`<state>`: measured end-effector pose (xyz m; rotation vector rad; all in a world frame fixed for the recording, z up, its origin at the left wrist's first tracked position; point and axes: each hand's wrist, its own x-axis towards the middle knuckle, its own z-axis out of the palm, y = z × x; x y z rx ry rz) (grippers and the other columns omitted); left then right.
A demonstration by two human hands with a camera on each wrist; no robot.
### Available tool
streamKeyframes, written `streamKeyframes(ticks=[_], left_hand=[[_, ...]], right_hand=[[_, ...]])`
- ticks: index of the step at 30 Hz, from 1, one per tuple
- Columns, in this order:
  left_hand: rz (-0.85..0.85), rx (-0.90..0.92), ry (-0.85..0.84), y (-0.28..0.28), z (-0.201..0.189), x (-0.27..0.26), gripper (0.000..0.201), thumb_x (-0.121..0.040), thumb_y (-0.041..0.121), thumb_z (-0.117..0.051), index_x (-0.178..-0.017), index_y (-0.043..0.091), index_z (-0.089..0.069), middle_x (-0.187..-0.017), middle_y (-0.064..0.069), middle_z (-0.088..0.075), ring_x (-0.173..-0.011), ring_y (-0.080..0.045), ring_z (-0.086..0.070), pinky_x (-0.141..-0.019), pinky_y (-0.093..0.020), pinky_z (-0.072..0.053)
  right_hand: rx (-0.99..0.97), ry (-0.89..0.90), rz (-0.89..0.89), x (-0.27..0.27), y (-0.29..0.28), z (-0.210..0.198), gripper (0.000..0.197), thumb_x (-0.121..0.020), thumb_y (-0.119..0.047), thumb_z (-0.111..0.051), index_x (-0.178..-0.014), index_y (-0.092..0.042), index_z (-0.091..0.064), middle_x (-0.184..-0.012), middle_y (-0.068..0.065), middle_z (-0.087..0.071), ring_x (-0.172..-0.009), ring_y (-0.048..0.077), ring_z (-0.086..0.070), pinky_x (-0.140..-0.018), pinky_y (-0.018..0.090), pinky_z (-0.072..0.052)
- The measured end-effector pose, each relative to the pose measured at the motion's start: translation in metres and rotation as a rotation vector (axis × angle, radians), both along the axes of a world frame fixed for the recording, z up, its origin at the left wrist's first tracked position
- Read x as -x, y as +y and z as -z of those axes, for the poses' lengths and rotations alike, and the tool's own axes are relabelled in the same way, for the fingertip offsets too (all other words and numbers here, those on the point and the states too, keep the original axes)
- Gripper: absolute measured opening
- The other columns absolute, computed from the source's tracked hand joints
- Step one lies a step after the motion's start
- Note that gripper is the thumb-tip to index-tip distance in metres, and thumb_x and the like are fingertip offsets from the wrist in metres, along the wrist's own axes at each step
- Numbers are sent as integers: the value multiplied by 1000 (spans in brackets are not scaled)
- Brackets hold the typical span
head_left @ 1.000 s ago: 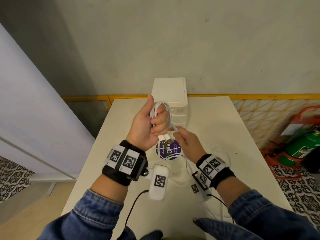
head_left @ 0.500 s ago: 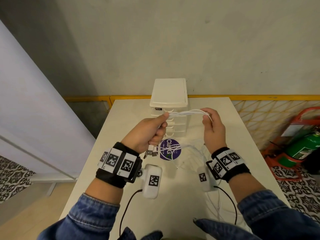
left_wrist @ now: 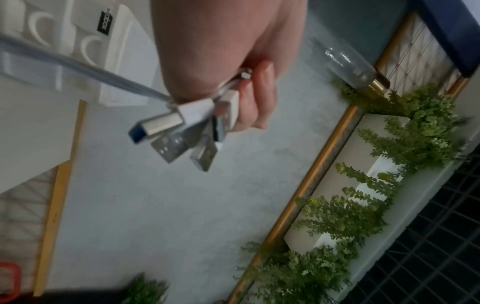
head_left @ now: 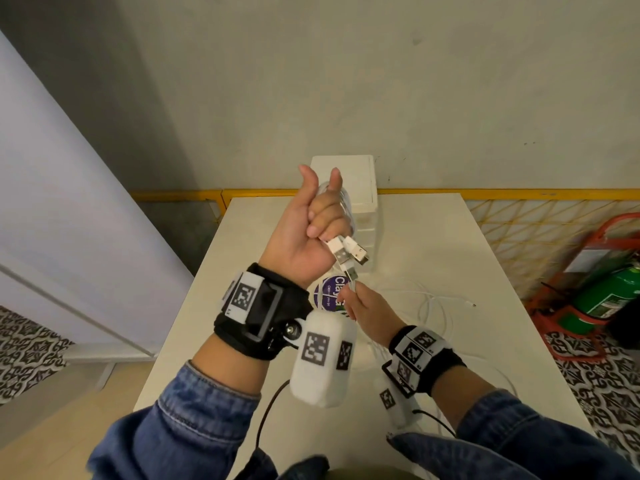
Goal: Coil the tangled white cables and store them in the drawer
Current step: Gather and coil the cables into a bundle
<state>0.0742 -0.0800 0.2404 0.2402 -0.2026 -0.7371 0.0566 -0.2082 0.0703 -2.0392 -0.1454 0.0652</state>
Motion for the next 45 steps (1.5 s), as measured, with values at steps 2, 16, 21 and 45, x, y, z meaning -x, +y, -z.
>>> streamKeyframes(ticks=[2, 16, 21, 45], left_hand=[[20, -24, -25, -3, 1, -1, 47, -88, 50, -45, -79, 8, -64, -38, 2, -41, -32, -8, -24, -37, -20, -27], [-708, -1195, -709, 2, 55, -11, 30, -101, 30, -37, -103, 4, -53, -94, -6, -75, -56, -19, -67, -56, -26, -53], [-606, -1400, -841, 12, 78, -10, 24, -98, 30, -44, -83, 12, -43, -77, -11, -73, -53, -21, -63, -49, -23, -47], [77, -1023, -602, 14, 92, 3, 45, -84, 43, -62, -64, 4, -61, -40, 3, -52, -29, -4, -31, -36, -13, -28]], right_hand=[[-19, 15, 12, 1, 0, -3, 35, -97, -26, -39, -63, -27, -42, -56, -9, -42, -54, 11, -38, -62, 30, -36], [539, -120, -403, 16, 11, -42, 31, -95, -38, -39, -99, -13, -57, -94, 8, -67, -86, 26, -60, -73, 34, -45], [499, -176, -384, 16, 1, -62, 30, -93, -38, -47, -90, -11, -59, -79, 7, -64, -71, 21, -56, -66, 34, -43], [-119, -23, -286, -15, -28, -78, 20, -87, -6, -58, -100, -17, -67, -97, 8, -68, -82, -3, -62, -77, 9, -47]])
